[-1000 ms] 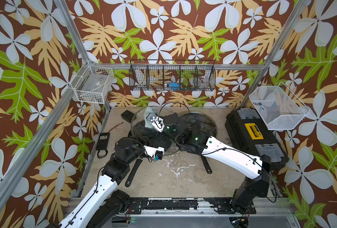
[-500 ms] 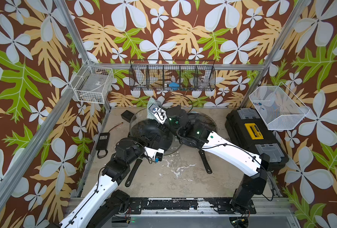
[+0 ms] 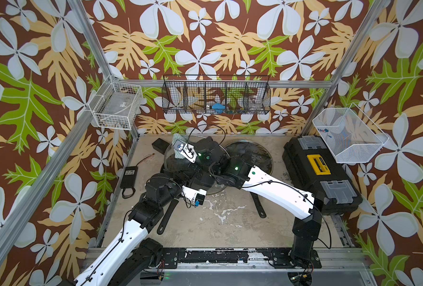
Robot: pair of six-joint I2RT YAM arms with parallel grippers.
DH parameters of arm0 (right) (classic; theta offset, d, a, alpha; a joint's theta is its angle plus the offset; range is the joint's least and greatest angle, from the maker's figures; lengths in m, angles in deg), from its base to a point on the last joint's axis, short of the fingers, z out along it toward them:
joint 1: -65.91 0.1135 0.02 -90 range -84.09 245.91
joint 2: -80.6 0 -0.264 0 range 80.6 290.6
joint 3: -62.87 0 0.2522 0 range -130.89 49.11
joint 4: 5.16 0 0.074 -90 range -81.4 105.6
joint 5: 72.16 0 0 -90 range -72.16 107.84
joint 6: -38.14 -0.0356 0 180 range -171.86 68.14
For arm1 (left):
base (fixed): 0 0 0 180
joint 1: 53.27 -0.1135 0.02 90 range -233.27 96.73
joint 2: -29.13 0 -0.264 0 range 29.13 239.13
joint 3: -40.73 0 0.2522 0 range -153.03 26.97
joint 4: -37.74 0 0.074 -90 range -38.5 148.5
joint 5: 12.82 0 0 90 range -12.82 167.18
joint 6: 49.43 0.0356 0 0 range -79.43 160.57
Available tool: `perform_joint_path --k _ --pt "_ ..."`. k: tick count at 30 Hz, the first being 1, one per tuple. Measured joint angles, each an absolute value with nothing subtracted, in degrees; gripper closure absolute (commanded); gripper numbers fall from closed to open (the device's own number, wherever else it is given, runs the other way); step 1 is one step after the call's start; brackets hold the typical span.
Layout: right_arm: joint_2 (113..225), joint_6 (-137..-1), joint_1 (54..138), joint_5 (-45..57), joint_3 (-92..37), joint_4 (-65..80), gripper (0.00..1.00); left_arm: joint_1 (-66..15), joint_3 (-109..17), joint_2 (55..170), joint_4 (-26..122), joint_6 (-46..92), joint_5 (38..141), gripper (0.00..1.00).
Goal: Wipe the pot lid with a cloth
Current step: Wipe the pot lid.
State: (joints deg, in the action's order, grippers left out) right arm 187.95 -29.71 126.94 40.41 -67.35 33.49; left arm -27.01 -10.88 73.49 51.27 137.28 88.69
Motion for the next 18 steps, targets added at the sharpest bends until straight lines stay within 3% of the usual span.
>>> perform_joint_path --k 11,18 --pt "194.23 -28.70 128.91 38.59 -73.23 35.89 1.00 -26.96 -10.88 73.40 51.27 138.19 88.40 1.00" --pt "192.11 -28.75 128.60 39.01 -72.14 35.54 1.00 -26.86 -10.66 73.01 51.27 138.37 88.38 1.00"
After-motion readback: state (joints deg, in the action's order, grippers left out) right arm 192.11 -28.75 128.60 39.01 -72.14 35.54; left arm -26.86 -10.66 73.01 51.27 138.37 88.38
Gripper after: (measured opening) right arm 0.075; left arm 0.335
